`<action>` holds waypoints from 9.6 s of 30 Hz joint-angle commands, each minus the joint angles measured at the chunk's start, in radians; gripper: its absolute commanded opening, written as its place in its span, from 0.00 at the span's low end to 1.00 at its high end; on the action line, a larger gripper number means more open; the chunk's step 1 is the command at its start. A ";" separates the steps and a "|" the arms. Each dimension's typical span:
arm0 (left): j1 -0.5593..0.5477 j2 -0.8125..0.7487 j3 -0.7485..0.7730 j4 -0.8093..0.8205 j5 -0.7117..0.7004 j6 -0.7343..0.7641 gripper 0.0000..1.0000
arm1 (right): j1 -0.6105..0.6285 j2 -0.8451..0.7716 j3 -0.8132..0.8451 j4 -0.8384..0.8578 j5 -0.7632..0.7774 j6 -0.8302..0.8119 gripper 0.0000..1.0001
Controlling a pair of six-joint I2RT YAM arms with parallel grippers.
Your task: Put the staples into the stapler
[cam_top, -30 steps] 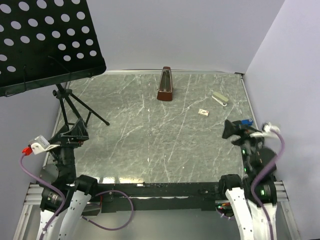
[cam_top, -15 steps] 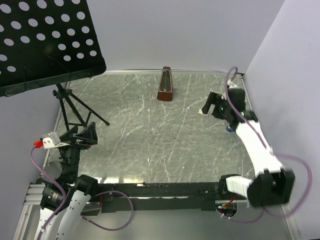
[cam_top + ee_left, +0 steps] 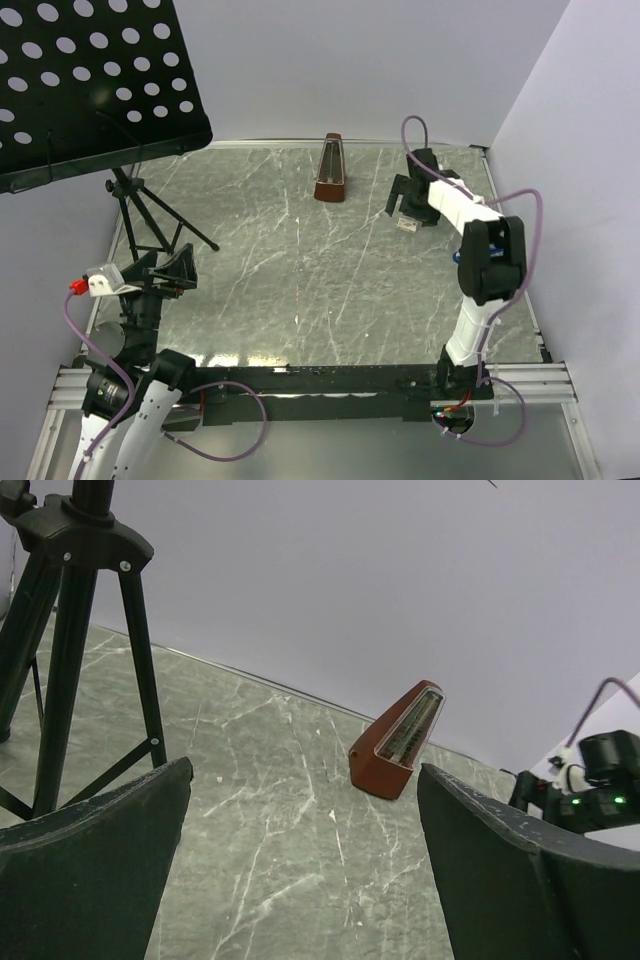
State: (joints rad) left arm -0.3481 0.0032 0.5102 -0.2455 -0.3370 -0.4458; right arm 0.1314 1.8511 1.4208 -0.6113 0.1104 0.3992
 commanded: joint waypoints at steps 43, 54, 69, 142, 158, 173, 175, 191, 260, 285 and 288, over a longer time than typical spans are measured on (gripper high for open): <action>-0.017 -0.094 -0.004 0.040 0.016 0.015 0.99 | 0.011 0.333 0.331 -0.216 0.041 0.069 0.69; -0.015 -0.086 -0.007 0.048 0.033 0.019 0.99 | 0.040 0.271 0.247 -0.188 0.023 0.027 0.61; -0.017 -0.091 -0.012 0.060 0.089 0.024 0.99 | 0.318 0.096 0.004 -0.137 0.003 0.044 0.60; -0.374 1.247 0.043 0.459 0.359 -0.501 0.97 | 0.340 -0.294 -0.830 0.880 -0.594 0.204 0.54; -0.460 1.442 0.096 0.531 0.360 -0.524 0.75 | 0.341 -0.240 -0.829 0.895 -0.604 0.181 0.46; -0.477 1.522 0.099 0.571 0.355 -0.557 0.64 | 0.344 -0.257 -0.827 0.864 -0.581 0.144 0.19; -0.477 1.522 0.096 0.580 0.354 -0.561 0.63 | 0.346 -0.274 -0.827 0.852 -0.569 0.136 0.14; -0.477 1.560 0.119 0.566 0.340 -0.567 0.47 | 0.404 -0.337 -0.783 0.730 -0.439 0.105 0.00; -0.560 1.652 0.340 0.262 0.148 -0.479 0.21 | 0.458 -0.337 -0.754 0.709 -0.390 0.119 0.01; -0.560 1.601 0.281 0.276 0.141 -0.514 0.24 | 0.459 -0.383 -0.806 0.788 -0.376 0.200 0.39; -0.560 1.584 0.265 0.296 0.148 -0.525 0.26 | 0.456 -0.374 -0.816 0.808 -0.391 0.213 0.39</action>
State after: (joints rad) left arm -0.9031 1.6360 0.8001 0.0124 -0.2054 -0.9424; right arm 0.5865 1.5135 0.6201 0.1257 -0.2714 0.5808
